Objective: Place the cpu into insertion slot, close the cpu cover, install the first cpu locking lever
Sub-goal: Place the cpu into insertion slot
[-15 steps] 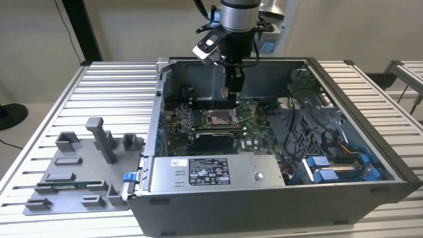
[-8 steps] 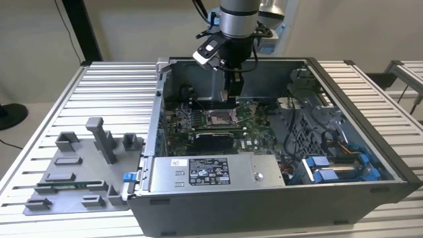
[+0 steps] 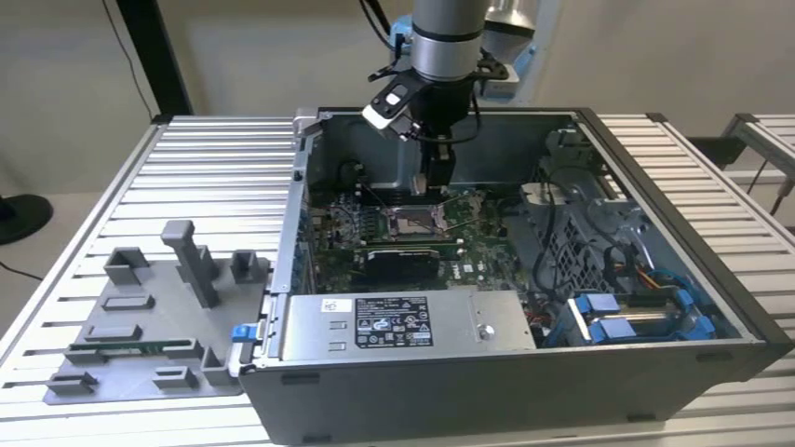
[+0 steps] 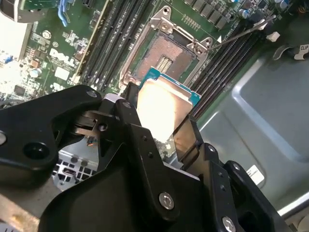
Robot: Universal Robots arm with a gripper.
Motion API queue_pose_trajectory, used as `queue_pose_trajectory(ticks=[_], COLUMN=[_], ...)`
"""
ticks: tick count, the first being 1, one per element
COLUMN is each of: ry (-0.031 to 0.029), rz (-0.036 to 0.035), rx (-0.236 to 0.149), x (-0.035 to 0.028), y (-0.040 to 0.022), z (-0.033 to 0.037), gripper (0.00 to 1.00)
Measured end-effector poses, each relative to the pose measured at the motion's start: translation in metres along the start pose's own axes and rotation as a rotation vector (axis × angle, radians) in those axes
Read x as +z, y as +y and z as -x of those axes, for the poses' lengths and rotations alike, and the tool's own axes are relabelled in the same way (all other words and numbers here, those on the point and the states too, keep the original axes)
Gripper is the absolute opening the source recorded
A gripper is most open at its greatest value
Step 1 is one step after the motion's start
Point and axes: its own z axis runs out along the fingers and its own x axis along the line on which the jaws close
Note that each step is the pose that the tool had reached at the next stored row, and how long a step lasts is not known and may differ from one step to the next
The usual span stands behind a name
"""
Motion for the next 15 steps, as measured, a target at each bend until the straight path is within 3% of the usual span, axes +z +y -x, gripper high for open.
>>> queue_pose_trajectory(ticks=[7,11,15], ry=[0.0,0.0002,0.0], rz=[0.0,0.0002,0.0], rx=[0.0,0.0,0.0], x=[0.0132,0.0207,0.0277], y=[-0.001,-0.0047,-0.0076], z=[-0.0079,-0.0133,-0.014], gripper=[0.0,0.0,0.0])
